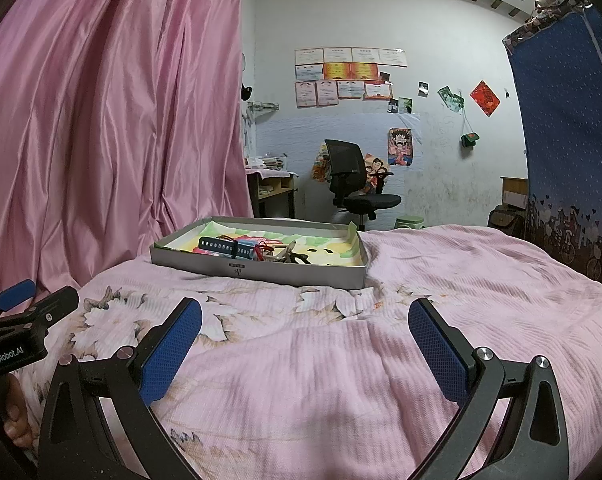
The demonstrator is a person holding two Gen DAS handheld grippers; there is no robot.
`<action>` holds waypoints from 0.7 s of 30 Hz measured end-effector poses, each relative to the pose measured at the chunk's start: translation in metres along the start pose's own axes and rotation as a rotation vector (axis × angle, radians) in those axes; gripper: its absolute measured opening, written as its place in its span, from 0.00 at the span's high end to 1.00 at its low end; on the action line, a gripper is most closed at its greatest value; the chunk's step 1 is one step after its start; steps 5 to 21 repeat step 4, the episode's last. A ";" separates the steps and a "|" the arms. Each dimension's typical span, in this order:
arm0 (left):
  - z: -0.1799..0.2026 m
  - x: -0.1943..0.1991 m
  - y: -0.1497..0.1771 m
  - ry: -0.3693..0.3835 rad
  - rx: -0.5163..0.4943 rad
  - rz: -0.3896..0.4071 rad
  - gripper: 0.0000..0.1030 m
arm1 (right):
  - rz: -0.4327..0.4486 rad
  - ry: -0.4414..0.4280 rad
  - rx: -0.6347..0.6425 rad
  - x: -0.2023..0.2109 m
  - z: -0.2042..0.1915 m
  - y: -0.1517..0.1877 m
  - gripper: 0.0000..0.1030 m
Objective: Organize jewelry
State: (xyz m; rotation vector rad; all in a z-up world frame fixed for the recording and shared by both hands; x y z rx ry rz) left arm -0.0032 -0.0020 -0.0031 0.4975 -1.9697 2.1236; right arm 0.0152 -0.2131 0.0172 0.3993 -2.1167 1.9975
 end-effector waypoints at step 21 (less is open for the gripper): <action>-0.001 0.000 0.000 0.003 0.000 0.000 0.00 | 0.000 0.000 -0.001 0.000 0.000 0.000 0.01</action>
Point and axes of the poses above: each gripper's, at about its wrist camera, not at the fingertips, and x roughly against the way its jaws point, z to its right, y to its underside, the point moved 2 cm from there along -x, roughly the way its jaws point, and after that the axes turned 6 degrees about -z, right-handed, at the moved point
